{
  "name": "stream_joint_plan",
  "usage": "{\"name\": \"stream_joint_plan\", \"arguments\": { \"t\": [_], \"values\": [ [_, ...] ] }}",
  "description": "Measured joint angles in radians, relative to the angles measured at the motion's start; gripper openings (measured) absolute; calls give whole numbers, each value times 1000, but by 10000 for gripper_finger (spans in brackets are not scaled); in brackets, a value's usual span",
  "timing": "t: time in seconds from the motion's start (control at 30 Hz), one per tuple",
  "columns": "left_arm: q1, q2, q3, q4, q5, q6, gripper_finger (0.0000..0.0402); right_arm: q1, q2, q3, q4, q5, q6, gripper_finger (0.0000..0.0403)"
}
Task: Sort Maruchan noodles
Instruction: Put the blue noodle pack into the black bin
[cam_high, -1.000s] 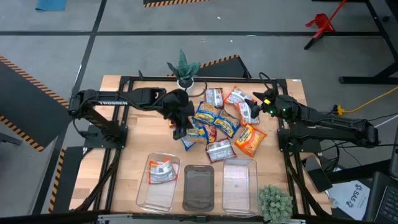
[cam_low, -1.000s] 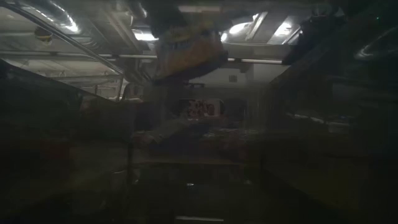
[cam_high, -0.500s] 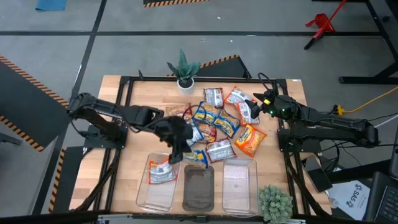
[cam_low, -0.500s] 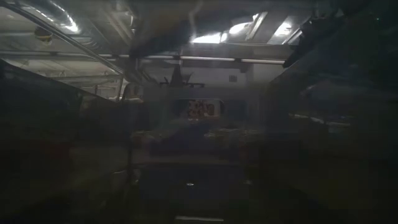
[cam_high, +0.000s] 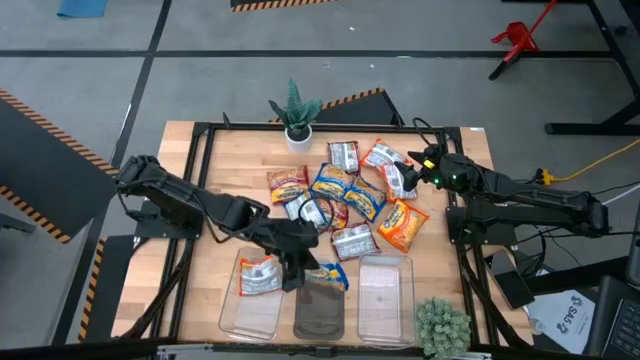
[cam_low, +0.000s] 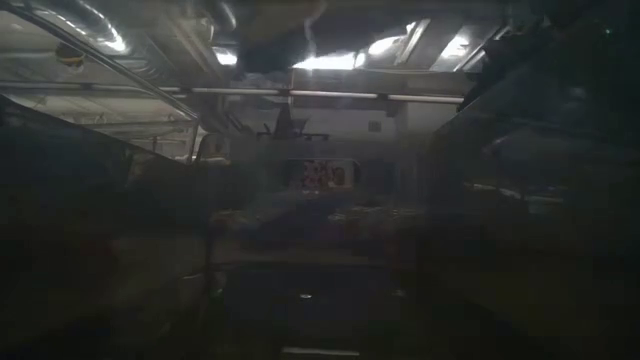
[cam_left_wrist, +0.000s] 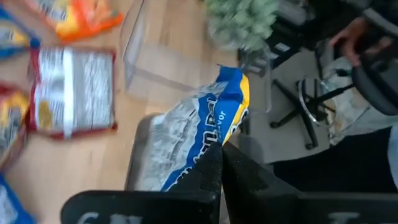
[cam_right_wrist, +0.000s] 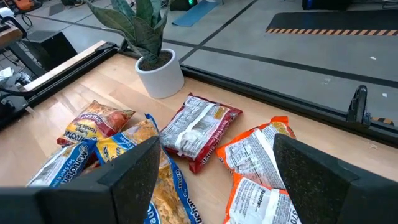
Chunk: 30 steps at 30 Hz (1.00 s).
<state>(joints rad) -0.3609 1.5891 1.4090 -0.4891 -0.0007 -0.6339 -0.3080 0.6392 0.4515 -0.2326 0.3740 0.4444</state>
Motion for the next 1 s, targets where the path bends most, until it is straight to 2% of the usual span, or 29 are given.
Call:
{"name": "stream_joint_plan", "arguments": {
  "t": [0.3,0.6,0.87,1.0],
  "values": [
    [-20,95,0,-12,-31,-96,0,0,0,0,-44,0,0,301],
    [-27,141,0,-44,50,-161,0,0,0,0,-64,0,-1,301],
    [-34,150,0,-45,50,-173,0,0,0,0,-64,0,1,301],
    [-30,193,-2,-36,106,-192,0,0,0,0,-63,0,2,301]
  ]
}}
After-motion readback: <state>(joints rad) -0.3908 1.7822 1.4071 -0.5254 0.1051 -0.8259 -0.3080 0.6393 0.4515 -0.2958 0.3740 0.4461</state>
